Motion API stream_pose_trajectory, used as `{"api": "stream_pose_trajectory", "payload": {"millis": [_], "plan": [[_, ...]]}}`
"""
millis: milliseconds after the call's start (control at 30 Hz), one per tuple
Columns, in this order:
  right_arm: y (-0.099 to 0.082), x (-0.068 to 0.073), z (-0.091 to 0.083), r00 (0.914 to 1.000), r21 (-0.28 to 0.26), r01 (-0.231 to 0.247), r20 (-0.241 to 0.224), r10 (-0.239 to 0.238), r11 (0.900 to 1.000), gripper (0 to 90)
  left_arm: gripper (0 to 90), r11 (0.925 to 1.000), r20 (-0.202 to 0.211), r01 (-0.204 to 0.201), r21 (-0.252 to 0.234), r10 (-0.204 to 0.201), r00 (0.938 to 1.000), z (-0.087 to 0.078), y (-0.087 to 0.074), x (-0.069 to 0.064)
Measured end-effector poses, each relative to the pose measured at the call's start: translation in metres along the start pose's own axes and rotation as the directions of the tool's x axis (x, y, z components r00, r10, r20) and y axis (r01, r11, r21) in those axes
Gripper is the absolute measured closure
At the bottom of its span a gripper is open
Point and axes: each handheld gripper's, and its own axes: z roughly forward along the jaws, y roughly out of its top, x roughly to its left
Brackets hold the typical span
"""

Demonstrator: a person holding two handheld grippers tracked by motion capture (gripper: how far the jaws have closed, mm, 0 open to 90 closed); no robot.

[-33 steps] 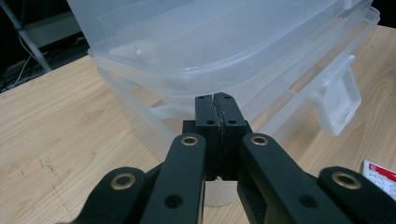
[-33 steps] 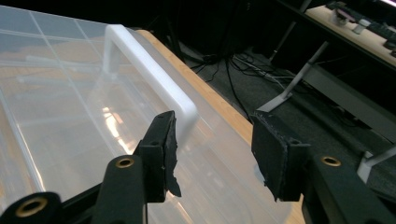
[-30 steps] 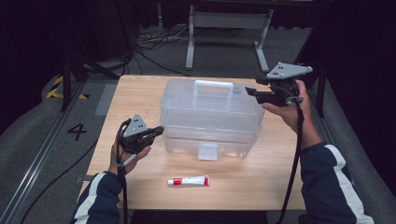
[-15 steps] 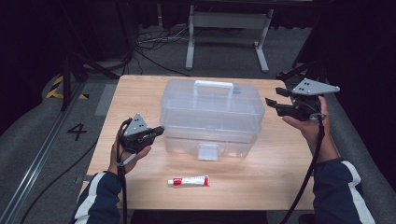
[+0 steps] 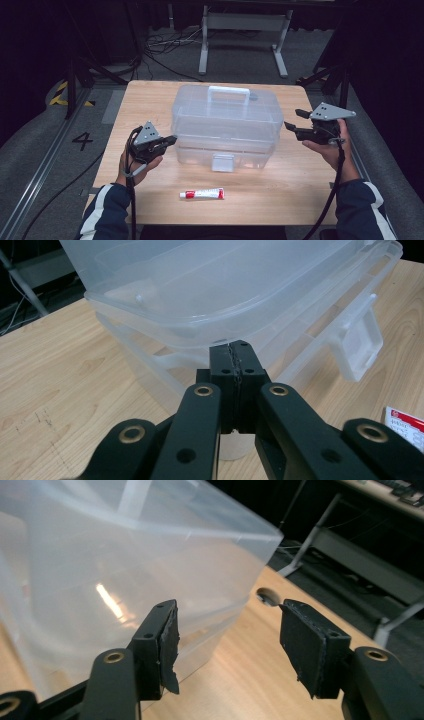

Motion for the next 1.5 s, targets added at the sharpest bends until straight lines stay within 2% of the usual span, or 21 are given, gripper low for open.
{"api": "stream_pose_trajectory", "payload": {"millis": [100,233,267,333,400,500,567,667,833,1033,1167,1300,1500], "plan": [[-0.014,0.005,0.004,0.9996,0.028,0.012,-0.024,-0.011,0.9995,41.8,89.6,1.0,0.002,-0.002,0.003,0.002,1.0,0.0,0.001,0.0],[-0.023,0.007,0.006,0.9996,0.039,0.001,-0.027,0.0,0.9992,41.2,89.6,1.0,-0.004,-0.007,0.005,0.007,1.0,-0.001,0.002,0.0],[-0.027,0.008,0.007,0.9992,0.037,-0.015,-0.036,0.016,0.9992,40.9,89.6,1.0,0.0,-0.004,0.003,0.004,1.0,-0.001,0.002,0.0],[-0.03,0.011,0.009,0.9991,0.053,-0.003,-0.043,0.005,0.9986,39.7,89.6,1.0,-0.002,-0.008,0.004,0.008,1.0,-0.001,0.003,0.0],[-0.033,0.015,0.011,0.9981,0.048,0.003,-0.061,0.0,0.9988,39.5,89.6,0.9999,-0.004,-0.012,0.004,0.012,0.9999,-0.002,0.004,0.001],[-0.034,0.019,0.013,0.9985,0.034,0.01,-0.055,-0.008,0.9994,39.3,89.5,0.9997,0.003,-0.019,0.017,0.019,0.9998,-0.001,0.004,0.001],[-0.035,0.021,0.016,0.997,0.013,0.006,-0.077,-0.005,0.9999,39.4,89.5,0.9994,0.008,-0.023,0.027,0.023,0.9997,-0.001,0.004,0.001],[-0.036,0.023,0.019,0.9966,0.008,0.01,-0.081,-0.009,0.9999,39.4,89.4,0.9994,0.005,-0.024,0.026,0.024,0.9997,-0.001,0.003,0.001],[-0.038,0.022,0.018,0.997,-0.032,-0.018,-0.076,0.016,0.9993,40.9,87.1,0.9994,0.0,-0.03,0.014,0.03,0.9995,-0.001,0.004,0.0],[-0.038,0.022,0.016,0.9984,-0.071,-0.029,-0.051,0.026,0.9971,42.4,79.8,0.9998,0.002,-0.019,0.01,0.019,0.9998,-0.004,0.002,-0.001],[-0.035,0.024,0.014,0.9995,-0.132,-0.032,-0.009,0.031,0.9907,47.1,77.0,0.9984,0.017,-0.042,0.037,0.041,0.999,-0.003,-0.001,-0.006],[-0.032,0.027,0.014,0.9999,-0.146,-0.013,-0.004,0.013,0.9893,50.2,75.6,0.9972,0.031,-0.054,0.052,0.052,0.9982,-0.001,-0.002,-0.01],[-0.023,0.035,0.01,0.9979,-0.187,0.043,0.056,-0.033,0.9814,60.6,75.1,0.9937,0.059,-0.082,0.076,0.077,0.9952,0.005,-0.003,-0.015]]}}
